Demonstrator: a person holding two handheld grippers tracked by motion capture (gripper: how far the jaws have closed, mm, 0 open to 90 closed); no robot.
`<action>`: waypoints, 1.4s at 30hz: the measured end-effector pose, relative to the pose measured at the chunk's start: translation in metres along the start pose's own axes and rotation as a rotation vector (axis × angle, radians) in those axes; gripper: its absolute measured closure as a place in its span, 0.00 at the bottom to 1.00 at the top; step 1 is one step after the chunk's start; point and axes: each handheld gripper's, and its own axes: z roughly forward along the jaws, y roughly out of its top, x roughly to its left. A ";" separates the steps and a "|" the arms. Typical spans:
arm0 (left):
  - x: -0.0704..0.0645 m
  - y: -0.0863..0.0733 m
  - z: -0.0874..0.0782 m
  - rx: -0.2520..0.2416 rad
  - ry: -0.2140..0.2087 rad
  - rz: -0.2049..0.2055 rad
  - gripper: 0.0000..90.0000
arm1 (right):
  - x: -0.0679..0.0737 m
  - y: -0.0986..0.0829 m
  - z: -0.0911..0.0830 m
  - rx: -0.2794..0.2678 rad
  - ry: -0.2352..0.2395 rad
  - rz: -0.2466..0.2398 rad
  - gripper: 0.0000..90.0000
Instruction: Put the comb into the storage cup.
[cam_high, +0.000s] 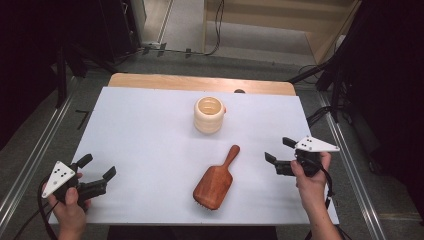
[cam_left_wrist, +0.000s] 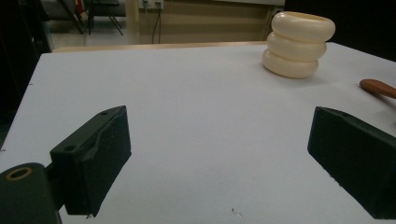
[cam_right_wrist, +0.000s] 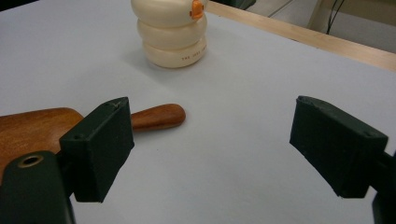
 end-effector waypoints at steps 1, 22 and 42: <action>0.000 0.000 0.000 -0.001 0.003 -0.001 0.07 | 0.000 0.004 0.003 0.007 0.003 0.001 0.13; 0.001 0.000 -0.002 -0.012 0.020 -0.009 0.07 | 0.012 0.037 0.038 0.095 0.068 -0.019 0.18; 0.001 0.000 -0.001 -0.012 0.011 -0.012 0.07 | 0.033 0.064 0.082 0.257 0.137 -0.129 0.76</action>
